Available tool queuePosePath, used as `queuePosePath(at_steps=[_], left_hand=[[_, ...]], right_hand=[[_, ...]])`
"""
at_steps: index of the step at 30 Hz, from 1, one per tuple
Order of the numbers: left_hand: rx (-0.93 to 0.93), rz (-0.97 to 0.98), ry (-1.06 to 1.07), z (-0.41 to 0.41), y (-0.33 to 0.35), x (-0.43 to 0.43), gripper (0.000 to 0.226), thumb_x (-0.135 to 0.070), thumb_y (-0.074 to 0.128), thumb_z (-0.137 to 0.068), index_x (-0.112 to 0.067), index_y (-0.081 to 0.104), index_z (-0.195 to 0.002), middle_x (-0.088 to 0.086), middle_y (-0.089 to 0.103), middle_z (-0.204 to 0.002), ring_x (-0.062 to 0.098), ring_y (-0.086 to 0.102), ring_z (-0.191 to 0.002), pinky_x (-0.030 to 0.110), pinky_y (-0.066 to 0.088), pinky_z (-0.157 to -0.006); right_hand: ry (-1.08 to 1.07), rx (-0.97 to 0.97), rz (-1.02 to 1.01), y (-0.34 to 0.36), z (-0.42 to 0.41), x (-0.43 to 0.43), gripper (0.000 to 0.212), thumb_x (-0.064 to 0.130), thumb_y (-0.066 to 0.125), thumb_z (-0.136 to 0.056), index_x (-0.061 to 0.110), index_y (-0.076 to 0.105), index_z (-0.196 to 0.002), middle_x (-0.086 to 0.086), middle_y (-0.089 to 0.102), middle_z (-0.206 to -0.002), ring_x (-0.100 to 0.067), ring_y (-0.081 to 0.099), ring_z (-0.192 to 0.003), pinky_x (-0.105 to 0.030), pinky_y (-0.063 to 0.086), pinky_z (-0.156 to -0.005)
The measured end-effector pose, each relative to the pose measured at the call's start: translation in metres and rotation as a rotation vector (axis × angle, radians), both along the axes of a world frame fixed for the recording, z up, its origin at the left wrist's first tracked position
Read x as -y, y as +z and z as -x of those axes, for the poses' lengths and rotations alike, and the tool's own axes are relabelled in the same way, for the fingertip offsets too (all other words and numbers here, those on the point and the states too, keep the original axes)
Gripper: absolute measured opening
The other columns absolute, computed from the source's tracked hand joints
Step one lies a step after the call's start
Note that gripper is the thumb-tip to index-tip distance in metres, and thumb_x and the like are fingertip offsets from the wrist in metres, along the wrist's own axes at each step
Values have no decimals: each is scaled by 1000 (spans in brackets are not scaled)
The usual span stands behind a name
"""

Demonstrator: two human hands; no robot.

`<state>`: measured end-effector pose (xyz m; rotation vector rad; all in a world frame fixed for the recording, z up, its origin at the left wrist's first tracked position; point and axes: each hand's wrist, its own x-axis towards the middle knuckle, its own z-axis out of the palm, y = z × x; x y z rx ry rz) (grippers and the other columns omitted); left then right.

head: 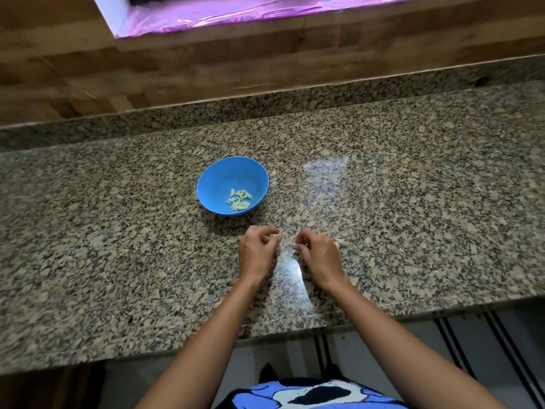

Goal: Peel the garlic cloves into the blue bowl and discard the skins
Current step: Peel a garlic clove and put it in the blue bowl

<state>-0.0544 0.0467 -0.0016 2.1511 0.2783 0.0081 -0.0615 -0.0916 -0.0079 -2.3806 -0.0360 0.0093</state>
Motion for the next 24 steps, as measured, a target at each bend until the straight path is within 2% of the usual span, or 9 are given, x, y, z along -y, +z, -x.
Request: queuePosePath(at_steps=[2,3,5,9,11,14,17,21,24], left_hand=[[-189,337,-10,0,7,3,21,-26,64,-89,-7,71,-94,10,70,-84,14,62,-67,18,51,-56],[-302,477,-32,0,10,4,22,-24,64,-89,-4,71,-95,14,72,-83,16,64,-65,21,54,-57],[-400,551,-79,2,14,6,19,-16,66,-86,-1,71,-97,18,72,-85,17,67,-65,22,57,-59],[-412,566,-95,-1,15,4,20,-3,71,-79,4,69,-98,18,72,-82,19,70,-65,22,56,-57],[-441,520,-138,-3,18,3,24,-1,72,-77,5,67,-100,18,72,-82,19,70,-64,21,55,-54],[-416,474,-131,-7,19,3,23,5,70,-78,4,65,-101,20,70,-89,20,69,-67,24,57,-57],[-362,418,-81,-11,14,-1,21,5,67,-82,8,66,-102,19,69,-87,21,66,-69,26,58,-67],[-275,21,-261,-10,2,-2,11,-2,61,-88,-3,70,-93,8,70,-86,16,63,-76,30,54,-75],[-193,-230,-400,-7,-1,-1,17,-5,53,-92,-14,65,-86,2,66,-82,14,59,-73,33,52,-71]], right_hand=[[-41,14,-92,6,5,-2,7,8,66,-83,10,68,-90,-2,69,-81,-10,61,-68,-30,56,-69],[-51,22,-115,8,7,-3,12,5,66,-83,9,69,-94,-4,70,-84,-10,61,-68,-29,57,-70],[-48,40,-134,10,10,-6,23,3,66,-83,8,68,-105,-6,71,-90,-12,64,-72,-27,57,-71],[-40,46,-158,5,16,-6,47,2,66,-83,13,56,-127,-9,71,-97,-14,69,-79,-20,55,-74],[-27,52,-186,1,20,-6,53,2,65,-83,15,49,-132,-9,71,-97,-13,69,-78,-24,57,-73],[-41,44,-277,0,24,-6,62,0,64,-83,20,43,-138,2,66,-107,-5,63,-91,-18,50,-85],[-65,-22,-319,-3,20,-3,52,1,62,-85,17,49,-133,0,60,-123,-8,58,-106,-23,47,-96],[-34,-101,-210,-5,17,3,36,11,59,-89,12,57,-125,-4,62,-121,-14,58,-110,-27,45,-98],[-57,-97,-189,-5,14,5,33,11,58,-90,10,59,-123,-5,64,-117,-15,60,-105,-26,47,-95]])
